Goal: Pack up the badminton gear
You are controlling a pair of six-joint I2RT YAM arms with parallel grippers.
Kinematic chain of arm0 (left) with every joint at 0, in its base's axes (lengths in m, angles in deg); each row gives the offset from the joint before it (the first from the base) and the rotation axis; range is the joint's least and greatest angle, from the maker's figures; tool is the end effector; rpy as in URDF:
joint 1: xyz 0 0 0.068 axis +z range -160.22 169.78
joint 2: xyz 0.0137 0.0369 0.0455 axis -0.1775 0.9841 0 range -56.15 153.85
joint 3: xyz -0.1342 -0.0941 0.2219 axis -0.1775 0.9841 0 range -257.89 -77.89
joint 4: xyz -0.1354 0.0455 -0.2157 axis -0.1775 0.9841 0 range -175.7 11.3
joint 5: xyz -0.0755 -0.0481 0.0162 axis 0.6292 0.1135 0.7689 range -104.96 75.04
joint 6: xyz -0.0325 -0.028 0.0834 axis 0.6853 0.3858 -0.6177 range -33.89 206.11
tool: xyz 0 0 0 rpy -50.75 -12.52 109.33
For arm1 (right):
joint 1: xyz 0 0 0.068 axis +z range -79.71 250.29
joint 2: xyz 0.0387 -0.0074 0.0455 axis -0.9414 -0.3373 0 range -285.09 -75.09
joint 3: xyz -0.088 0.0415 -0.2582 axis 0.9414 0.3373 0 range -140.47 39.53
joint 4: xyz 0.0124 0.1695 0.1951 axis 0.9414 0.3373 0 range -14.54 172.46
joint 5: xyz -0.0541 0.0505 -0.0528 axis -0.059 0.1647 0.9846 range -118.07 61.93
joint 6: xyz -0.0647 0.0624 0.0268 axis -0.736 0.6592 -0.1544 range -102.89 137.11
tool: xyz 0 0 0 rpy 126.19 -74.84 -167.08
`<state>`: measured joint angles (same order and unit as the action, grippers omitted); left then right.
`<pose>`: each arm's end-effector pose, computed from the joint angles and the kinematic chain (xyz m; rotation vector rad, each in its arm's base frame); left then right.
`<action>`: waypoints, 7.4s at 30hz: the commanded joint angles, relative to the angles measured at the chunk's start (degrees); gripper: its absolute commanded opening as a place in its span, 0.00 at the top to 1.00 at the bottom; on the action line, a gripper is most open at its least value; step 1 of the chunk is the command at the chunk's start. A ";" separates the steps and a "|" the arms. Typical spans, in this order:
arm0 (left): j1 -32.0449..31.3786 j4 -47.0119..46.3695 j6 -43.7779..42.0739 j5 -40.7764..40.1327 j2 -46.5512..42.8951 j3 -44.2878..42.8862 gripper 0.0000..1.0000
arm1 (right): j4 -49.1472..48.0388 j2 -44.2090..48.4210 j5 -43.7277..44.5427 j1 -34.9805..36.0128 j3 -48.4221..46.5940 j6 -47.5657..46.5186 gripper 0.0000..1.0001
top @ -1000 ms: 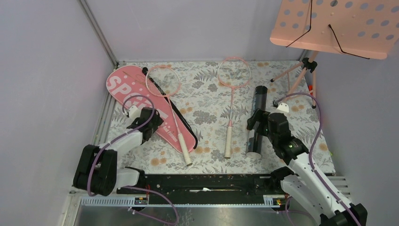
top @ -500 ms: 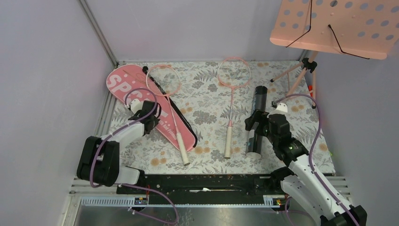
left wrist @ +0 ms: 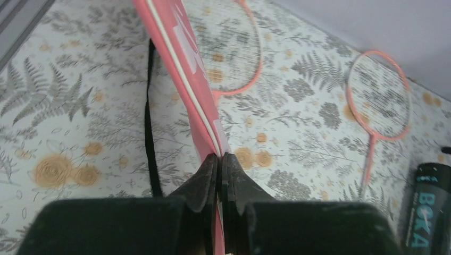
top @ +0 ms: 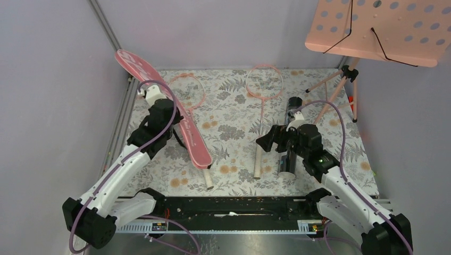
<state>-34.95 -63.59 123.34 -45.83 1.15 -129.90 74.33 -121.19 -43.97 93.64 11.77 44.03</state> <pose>0.2475 -0.0662 0.3082 -0.5386 1.9053 -0.1487 0.2037 0.1132 0.2408 -0.1394 1.9462 0.8532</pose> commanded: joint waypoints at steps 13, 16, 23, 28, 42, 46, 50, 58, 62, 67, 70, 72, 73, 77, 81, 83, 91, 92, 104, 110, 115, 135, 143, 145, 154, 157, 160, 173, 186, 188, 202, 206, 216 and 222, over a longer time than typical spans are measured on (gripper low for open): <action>-7.59 -17.22 -2.05 21.93 -4.89 3.42 1.00 | -6.05 -1.07 4.83 2.66 1.58 9.53 0.00; -7.61 -20.04 1.55 20.91 -11.88 12.73 1.00 | -7.61 -2.46 3.18 2.66 2.06 11.21 0.00; -7.61 -15.37 12.30 14.20 -20.69 29.58 1.00 | -12.52 -14.15 1.12 7.55 -0.75 13.74 0.01; -7.61 -12.20 15.51 13.16 -15.78 32.62 1.00 | -20.99 -27.11 1.63 13.71 -5.12 18.19 0.02; -7.70 -17.62 16.37 16.33 -10.35 37.15 1.00 | -35.37 -56.34 -4.59 18.77 -18.57 26.70 0.14; -7.69 -18.32 16.06 16.65 -10.02 37.15 1.00 | -35.01 -59.03 -6.00 20.49 -21.10 26.69 0.16; -7.70 -18.75 15.98 16.88 -10.01 37.31 1.00 | -34.56 -60.74 -6.87 21.35 -23.00 26.97 0.18; -7.70 -18.60 16.06 16.39 -9.90 37.86 1.00 | -27.41 -58.97 -3.16 21.91 -23.75 23.50 0.20; -7.70 -18.71 16.13 16.21 -10.51 38.16 1.00 | -19.33 -53.32 4.27 21.91 -21.64 18.76 0.19; -7.70 -20.30 16.21 16.74 -10.35 38.28 1.00 | -20.83 -53.06 1.96 21.91 -20.04 18.32 0.19; -7.70 -21.48 16.27 17.63 -9.66 38.46 1.00 | -23.90 -57.74 -3.02 22.11 -21.23 20.04 0.20; -7.70 -21.67 16.31 17.81 -9.19 38.47 1.00 | -25.41 -59.37 -3.57 22.66 -21.41 20.83 0.22; -7.70 -21.71 16.37 17.86 -8.95 38.54 1.00 | -24.90 -59.52 -2.86 22.96 -21.61 20.64 0.22; -7.70 -21.89 16.50 17.99 -8.46 38.87 1.00 | -18.40 -57.39 3.01 24.23 -22.24 17.79 0.22; -7.70 -23.49 16.63 18.40 -8.09 39.11 1.00 | -18.03 -56.00 3.46 24.82 -20.97 18.10 0.22; -7.70 -23.16 16.57 18.19 -8.20 39.13 1.00 | -15.97 -54.25 6.27 25.14 -20.05 18.22 0.23; -7.70 -22.28 17.15 16.64 -10.04 40.05 1.00 | -14.73 -49.28 7.56 25.93 -15.77 17.32 0.22; -7.70 -22.28 17.06 16.73 -10.20 40.05 1.00 | -15.59 -49.85 6.69 26.37 -15.95 16.93 0.22; -7.68 -22.28 16.80 17.37 -9.84 40.45 1.00 | -20.92 -53.76 4.74 28.81 -18.75 17.73 0.74; -7.68 -20.19 15.15 18.22 -10.37 39.33 1.00 | -9.65 -45.09 13.25 28.77 -21.58 9.87 1.00; -7.70 -17.51 12.08 20.66 -13.81 35.42 0.49 | 11.58 -36.62 23.01 28.81 -31.42 -7.64 1.00; -7.79 -22.43 7.75 26.41 2.49 10.71 0.01 | 25.34 -35.57 38.85 35.93 -36.62 -33.49 1.00; -9.05 -28.60 8.49 28.15 13.18 3.93 0.01 | 23.94 -35.64 36.11 37.73 -36.04 -32.50 1.00; -9.09 -28.83 8.38 27.91 14.53 2.90 0.01 | 23.71 -35.57 34.72 37.79 -35.87 -32.03 1.00; -9.55 -26.38 6.70 27.13 19.65 -0.79 0.09 | 23.79 -35.91 33.89 37.73 -36.09 -31.17 1.00; -9.63 -25.95 6.69 26.05 20.53 0.06 0.13 | 23.41 -35.62 33.47 37.73 -35.96 -31.30 1.00; -9.63 -25.58 6.62 25.74 22.10 -0.08 0.20 | 23.40 -35.50 32.88 37.73 -35.96 -31.09 1.00; -9.63 -24.35 5.91 24.16 25.23 -0.21 0.70 | 23.31 -35.54 32.52 37.73 -35.96 -29.79 1.00; -9.55 -35.01 -1.73 32.17 19.69 8.64 1.00 | 16.98 -21.70 37.21 37.66 -27.14 -12.28 0.09; -9.54 -37.31 -2.35 33.80 17.40 11.84 1.00 | 12.93 -17.22 41.49 37.39 -23.27 -10.03 0.01; -9.55 -39.16 -7.28 39.14 13.18 15.90 1.00 | 8.30 -33.18 33.12 25.24 -36.45 -6.94 0.00; -9.54 -38.72 -7.79 39.27 13.28 16.04 1.00 | 7.13 -39.23 34.79 23.07 -43.37 -5.26 0.01; -9.55 -37.81 -7.86 39.34 14.50 15.27 1.00 | 9.04 -51.17 39.02 21.85 -54.78 -8.26 0.02; -9.55 -37.84 -7.74 39.12 14.94 15.48 1.00 | 10.07 -54.92 42.11 21.51 -57.69 -9.71 0.03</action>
<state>-44.39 -100.84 117.42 -8.34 15.49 -114.78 84.14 -174.35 -6.38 115.76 -41.96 35.88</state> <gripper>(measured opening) 0.043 0.971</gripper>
